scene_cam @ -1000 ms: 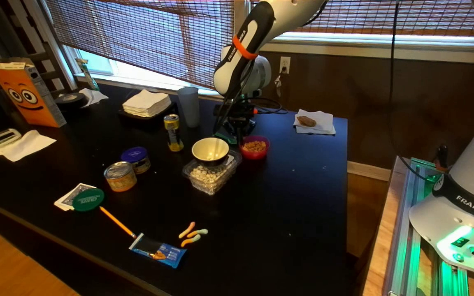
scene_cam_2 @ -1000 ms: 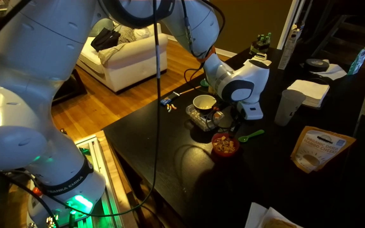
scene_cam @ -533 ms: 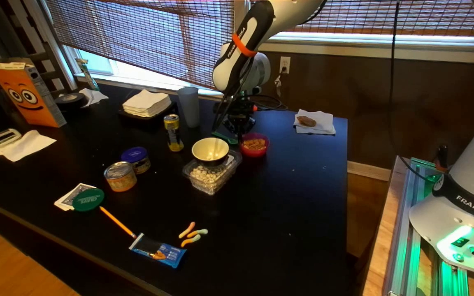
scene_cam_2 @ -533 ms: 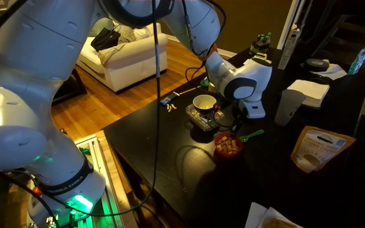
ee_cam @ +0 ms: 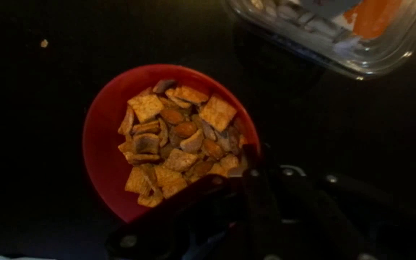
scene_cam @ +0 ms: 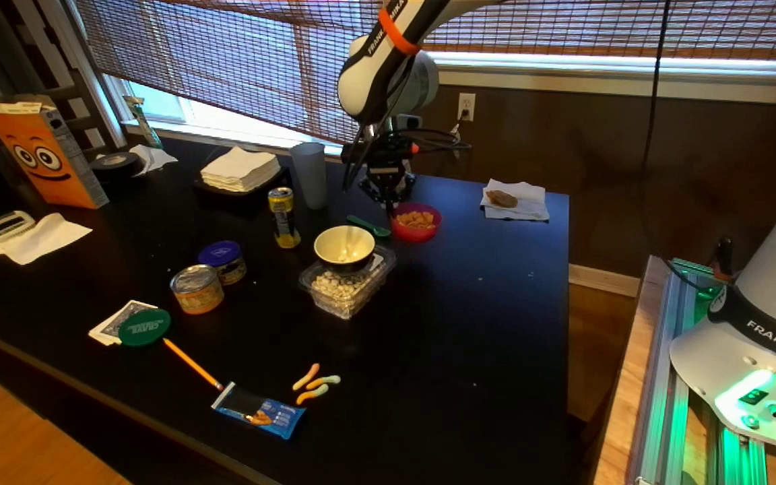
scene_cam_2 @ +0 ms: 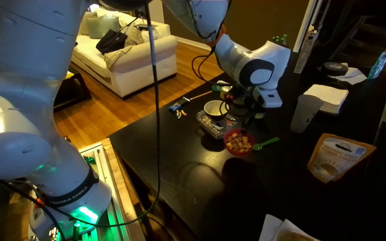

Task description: Pour the contents of the orange bowl into the ceramic bowl

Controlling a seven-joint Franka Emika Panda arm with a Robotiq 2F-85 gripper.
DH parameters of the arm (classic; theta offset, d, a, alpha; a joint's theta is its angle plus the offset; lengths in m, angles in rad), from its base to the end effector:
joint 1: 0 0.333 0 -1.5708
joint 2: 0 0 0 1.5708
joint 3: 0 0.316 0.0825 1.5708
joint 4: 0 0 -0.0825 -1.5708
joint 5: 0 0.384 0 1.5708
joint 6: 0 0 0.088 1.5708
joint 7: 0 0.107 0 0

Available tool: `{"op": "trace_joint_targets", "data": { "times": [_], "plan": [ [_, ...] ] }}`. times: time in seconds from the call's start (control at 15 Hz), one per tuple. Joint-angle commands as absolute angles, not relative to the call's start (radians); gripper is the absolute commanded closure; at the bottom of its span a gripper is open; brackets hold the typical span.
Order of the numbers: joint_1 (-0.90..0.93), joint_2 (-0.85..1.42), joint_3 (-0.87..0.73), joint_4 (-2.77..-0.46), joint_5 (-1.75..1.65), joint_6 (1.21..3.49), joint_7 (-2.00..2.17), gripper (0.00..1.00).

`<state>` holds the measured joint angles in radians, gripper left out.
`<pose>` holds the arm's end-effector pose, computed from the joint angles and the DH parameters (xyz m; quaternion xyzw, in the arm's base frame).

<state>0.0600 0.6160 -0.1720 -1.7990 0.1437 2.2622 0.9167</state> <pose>0.6357 -0.0613 0.1968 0.8493 -0.5232 -0.0651 0.0262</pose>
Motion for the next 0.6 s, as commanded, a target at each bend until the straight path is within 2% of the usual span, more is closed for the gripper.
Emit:
{"op": "trace_joint_targets", "data": {
  "times": [0.0, 0.53],
  "plan": [
    [0.084, 0.504, -0.164, -1.856, 0.094, 2.198, 0.932, 0.99],
    [0.139, 0.35, -0.092, -1.905, 0.038, 2.097, 0.934, 0.99]
  ]
}}
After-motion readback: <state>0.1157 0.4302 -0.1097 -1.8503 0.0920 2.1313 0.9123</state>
